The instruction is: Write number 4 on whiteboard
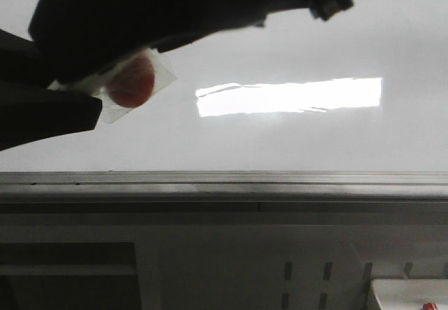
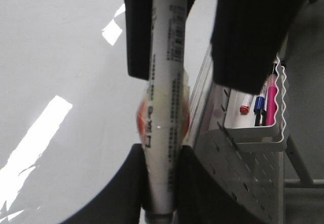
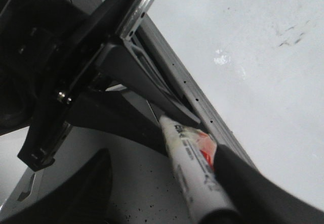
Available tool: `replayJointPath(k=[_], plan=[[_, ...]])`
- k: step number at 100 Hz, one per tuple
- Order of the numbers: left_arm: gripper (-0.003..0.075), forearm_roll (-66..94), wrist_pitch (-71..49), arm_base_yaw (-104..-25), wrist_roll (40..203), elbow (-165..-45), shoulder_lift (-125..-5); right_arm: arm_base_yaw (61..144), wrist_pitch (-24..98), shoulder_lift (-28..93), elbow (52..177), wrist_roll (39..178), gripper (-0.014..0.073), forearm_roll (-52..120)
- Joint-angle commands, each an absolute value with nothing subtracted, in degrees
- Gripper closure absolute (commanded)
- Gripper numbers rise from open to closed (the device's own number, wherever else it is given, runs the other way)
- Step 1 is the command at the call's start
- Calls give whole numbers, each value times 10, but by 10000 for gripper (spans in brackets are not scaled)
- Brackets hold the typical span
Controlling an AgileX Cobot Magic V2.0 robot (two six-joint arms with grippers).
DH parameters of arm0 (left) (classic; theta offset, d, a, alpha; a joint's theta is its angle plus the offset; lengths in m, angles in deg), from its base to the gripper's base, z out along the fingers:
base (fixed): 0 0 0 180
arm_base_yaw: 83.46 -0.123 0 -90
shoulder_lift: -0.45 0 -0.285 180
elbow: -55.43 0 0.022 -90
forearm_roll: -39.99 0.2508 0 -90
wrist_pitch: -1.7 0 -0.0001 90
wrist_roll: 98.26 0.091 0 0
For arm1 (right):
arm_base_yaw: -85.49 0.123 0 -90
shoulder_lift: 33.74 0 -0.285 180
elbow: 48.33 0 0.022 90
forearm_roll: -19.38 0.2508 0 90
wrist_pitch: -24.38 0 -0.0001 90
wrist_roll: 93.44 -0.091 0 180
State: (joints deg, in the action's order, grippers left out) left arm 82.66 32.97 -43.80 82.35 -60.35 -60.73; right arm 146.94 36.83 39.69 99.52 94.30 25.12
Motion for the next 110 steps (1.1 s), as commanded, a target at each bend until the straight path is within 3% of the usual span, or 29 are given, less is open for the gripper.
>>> replayJointPath(k=[1, 8, 20, 33, 52, 59, 81, 110], plan=[[741, 813, 373, -436, 822, -618, -601, 1470, 323, 391, 1018, 949, 237, 244], [740, 813, 373, -436, 822, -618, -601, 1470, 317, 391, 1018, 949, 358, 244], [740, 814, 373, -436, 822, -618, -601, 1464, 323, 391, 1018, 949, 669, 244], [708, 814, 373, -436, 822, -618, -601, 1454, 328, 391, 1018, 949, 658, 244], [424, 769, 357, -436, 822, -618, -584, 1453, 326, 391, 1021, 949, 658, 225], [357, 704, 323, -436, 822, -618, -561, 1449, 334, 391, 1031, 948, 658, 225], [346, 524, 173, -436, 822, -618, -448, 1405, 413, 398, 1104, 947, 656, 225], [353, 478, 159, -500, 822, -618, -360, 1349, 462, 465, 1215, 947, 656, 189]])
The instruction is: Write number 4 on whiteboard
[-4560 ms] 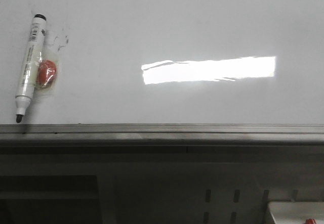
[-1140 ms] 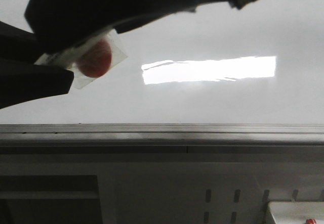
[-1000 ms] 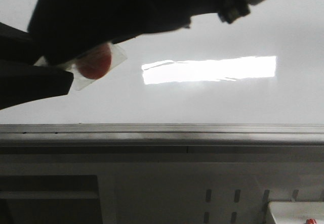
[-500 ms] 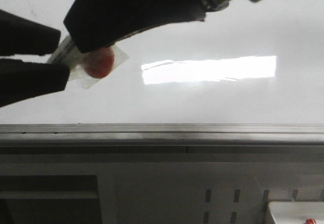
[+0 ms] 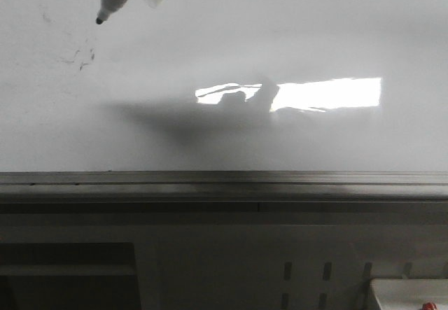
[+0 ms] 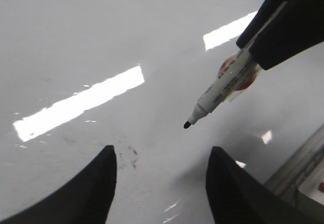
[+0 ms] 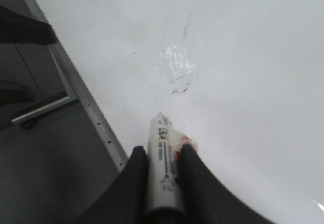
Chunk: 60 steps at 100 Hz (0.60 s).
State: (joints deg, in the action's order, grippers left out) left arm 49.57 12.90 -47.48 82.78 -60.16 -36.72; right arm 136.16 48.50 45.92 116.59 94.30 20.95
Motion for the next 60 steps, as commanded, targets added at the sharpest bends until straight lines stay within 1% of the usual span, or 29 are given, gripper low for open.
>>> replayJointPath(k=[1, 16, 26, 45, 60], plan=[[353, 478, 159, -503, 822, -618, -360, 1349, 461, 468, 1218, 947, 656, 185], [353, 478, 156, -560, 822, -618, -360, 1331, 467, 503, 1266, 947, 656, 160], [353, 478, 156, -583, 822, -618, -360, 1316, 466, 519, 1286, 947, 656, 155], [353, 478, 157, -588, 822, -618, -360, 1299, 462, 550, 1292, 947, 656, 155], [353, 478, 157, -588, 822, -618, -360, 1301, 489, 566, 1292, 947, 656, 161]])
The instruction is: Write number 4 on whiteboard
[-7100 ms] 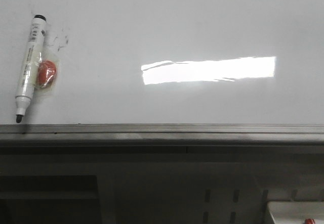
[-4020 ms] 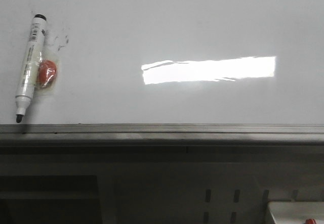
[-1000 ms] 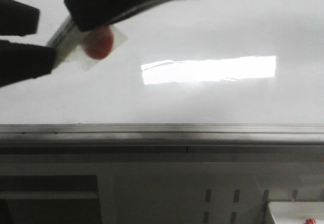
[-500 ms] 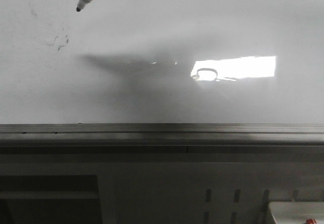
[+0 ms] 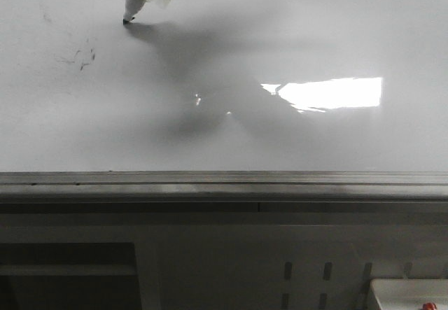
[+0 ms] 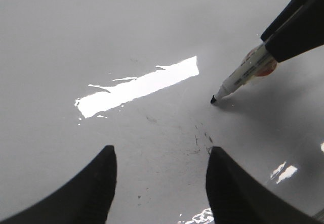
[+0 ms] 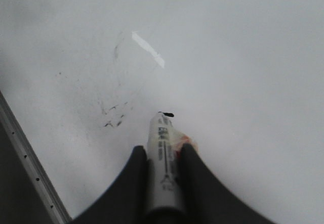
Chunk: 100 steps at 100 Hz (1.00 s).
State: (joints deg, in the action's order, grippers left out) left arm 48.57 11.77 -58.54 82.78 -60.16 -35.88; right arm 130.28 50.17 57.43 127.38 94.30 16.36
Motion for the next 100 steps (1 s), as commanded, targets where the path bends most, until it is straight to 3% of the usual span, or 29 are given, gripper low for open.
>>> replayJointPath(k=[1, 33, 70, 100], plan=[[353, 478, 157, -588, 822, -618, -360, 1301, 491, 566, 1292, 947, 656, 161], [353, 478, 158, -588, 822, -618, -360, 1343, 523, 570, 1257, 941, 656, 183], [353, 478, 163, -588, 822, -618, -360, 1289, 618, 472, 1211, 923, 656, 171], [353, 478, 174, -588, 822, -618, -360, 1300, 561, 438, 1188, 921, 658, 170]])
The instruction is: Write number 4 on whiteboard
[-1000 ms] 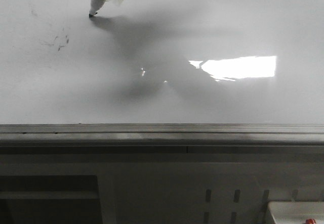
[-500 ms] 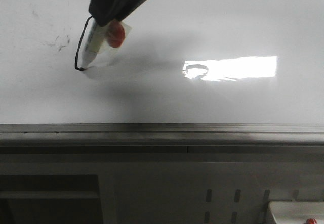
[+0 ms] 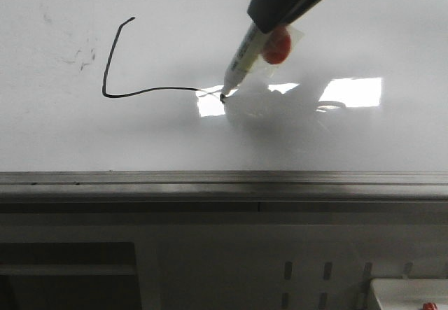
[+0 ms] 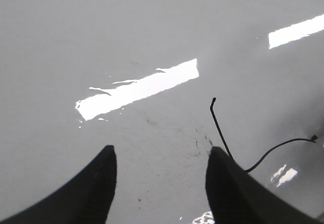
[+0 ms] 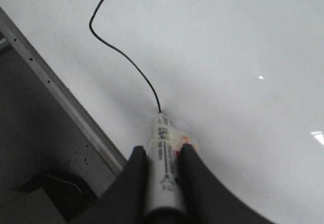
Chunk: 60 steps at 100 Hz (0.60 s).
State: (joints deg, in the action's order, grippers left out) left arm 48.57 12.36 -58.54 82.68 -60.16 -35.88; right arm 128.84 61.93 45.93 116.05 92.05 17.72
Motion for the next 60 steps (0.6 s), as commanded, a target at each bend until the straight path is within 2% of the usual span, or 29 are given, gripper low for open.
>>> replayJointPath(k=[1, 27, 60], plan=[[353, 478, 174, -588, 822, -618, -360, 1303, 557, 438, 1193, 921, 658, 170], [353, 479, 174, -588, 822, -618, -360, 1317, 539, 468, 1266, 921, 658, 139], [353, 479, 174, -588, 822, -618, -360, 1306, 533, 517, 1278, 921, 658, 121]])
